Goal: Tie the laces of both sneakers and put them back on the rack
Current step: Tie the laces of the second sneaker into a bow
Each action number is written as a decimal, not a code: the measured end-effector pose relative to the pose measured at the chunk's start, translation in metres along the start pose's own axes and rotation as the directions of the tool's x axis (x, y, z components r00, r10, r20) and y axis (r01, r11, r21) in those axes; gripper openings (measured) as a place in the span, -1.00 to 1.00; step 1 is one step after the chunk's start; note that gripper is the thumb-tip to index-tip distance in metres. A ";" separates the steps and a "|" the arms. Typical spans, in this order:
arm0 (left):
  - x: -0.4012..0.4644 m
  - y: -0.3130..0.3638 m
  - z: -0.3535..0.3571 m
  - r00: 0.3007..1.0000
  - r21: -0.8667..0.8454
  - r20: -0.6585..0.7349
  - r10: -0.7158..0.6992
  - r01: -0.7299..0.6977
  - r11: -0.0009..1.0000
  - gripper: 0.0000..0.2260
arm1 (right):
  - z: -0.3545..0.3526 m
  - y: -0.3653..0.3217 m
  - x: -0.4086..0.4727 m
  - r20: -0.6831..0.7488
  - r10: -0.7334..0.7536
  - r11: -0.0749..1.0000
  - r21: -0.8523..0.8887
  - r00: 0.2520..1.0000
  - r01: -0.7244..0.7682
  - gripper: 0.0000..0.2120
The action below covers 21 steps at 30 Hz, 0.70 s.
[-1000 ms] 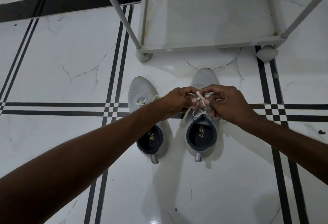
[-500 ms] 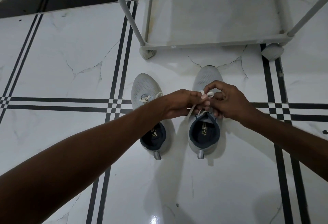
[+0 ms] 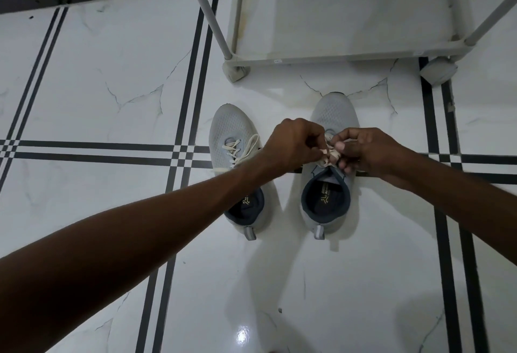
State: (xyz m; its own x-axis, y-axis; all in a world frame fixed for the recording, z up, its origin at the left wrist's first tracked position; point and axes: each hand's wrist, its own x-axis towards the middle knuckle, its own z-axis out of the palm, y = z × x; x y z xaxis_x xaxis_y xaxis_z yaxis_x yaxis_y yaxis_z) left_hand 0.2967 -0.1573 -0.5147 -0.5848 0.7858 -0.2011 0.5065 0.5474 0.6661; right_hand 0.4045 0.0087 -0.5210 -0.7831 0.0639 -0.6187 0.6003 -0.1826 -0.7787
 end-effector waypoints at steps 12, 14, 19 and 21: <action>-0.016 0.012 0.013 0.957 -0.384 -0.103 -0.272 0.213 0.898 -0.91 | 0.004 -0.010 -0.008 -0.143 -0.069 0.940 -0.341 0.987 0.016 -0.86; -0.024 0.002 0.008 0.934 -0.539 0.017 -0.358 0.310 0.783 -0.92 | 0.014 -0.006 -0.006 -0.153 -0.255 0.828 -0.545 0.955 0.134 -0.91; -0.057 -0.030 -0.005 0.875 -0.664 0.134 -0.465 0.428 0.613 -0.89 | -0.006 0.008 -0.008 -0.156 -0.499 0.505 -0.851 0.852 0.140 -0.91; -0.060 -0.029 -0.009 0.874 -0.667 0.181 -0.451 0.446 0.597 -0.89 | -0.011 0.012 -0.010 -0.167 -0.459 0.515 -0.850 0.872 0.108 -0.90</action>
State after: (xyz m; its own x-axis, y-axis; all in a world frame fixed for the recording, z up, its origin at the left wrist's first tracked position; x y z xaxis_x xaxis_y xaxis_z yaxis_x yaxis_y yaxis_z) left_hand 0.3116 -0.2234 -0.5157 -0.6250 0.4921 -0.6060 -0.3808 0.4855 0.7870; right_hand 0.4218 0.0166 -0.5253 -0.9315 0.3039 -0.1997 0.3631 0.7469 -0.5570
